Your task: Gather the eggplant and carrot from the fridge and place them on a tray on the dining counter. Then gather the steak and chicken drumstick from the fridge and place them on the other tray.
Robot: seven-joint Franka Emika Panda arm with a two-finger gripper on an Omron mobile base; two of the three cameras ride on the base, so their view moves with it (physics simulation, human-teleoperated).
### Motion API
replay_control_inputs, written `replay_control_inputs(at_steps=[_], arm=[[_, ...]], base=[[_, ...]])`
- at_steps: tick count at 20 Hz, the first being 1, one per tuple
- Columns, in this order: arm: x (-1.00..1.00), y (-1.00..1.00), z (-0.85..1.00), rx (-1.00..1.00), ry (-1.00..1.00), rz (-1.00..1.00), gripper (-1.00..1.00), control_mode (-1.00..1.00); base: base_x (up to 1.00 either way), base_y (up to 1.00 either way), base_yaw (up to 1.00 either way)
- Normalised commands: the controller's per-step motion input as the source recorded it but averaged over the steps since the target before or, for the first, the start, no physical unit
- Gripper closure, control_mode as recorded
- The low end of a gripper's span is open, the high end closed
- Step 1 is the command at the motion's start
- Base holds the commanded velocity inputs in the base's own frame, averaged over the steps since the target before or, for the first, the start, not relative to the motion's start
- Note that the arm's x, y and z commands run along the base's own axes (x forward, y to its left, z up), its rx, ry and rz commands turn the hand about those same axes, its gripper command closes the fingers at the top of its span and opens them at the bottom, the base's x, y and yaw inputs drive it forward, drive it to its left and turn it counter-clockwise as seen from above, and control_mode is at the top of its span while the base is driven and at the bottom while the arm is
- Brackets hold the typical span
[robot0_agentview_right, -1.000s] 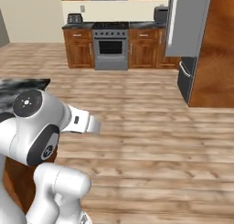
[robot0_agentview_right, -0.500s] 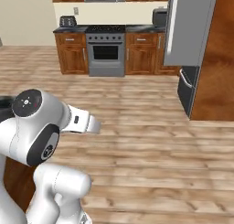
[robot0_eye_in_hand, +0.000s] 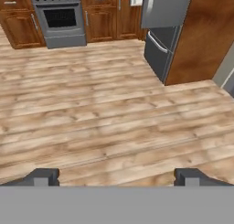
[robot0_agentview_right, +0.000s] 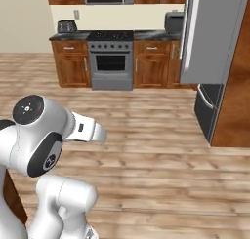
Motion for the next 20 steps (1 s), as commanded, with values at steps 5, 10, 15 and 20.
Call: replay_control_inputs(at_steps=[5,10,15,20], arm=[[0.00,0.00,0.00,0.00,0.00,0.00,-1.00,1.00],[0.00,0.00,0.00,0.00,0.00,0.00,-1.00,1.00],[0.00,0.00,0.00,0.00,0.00,0.00,-1.00,1.00],[0.00,0.00,0.00,0.00,0.00,0.00,-1.00,1.00]], base=[[1.00,0.11,0.00],[1.00,0.10,0.00],[1.00,0.10,0.00],[1.00,0.09,-0.11]])
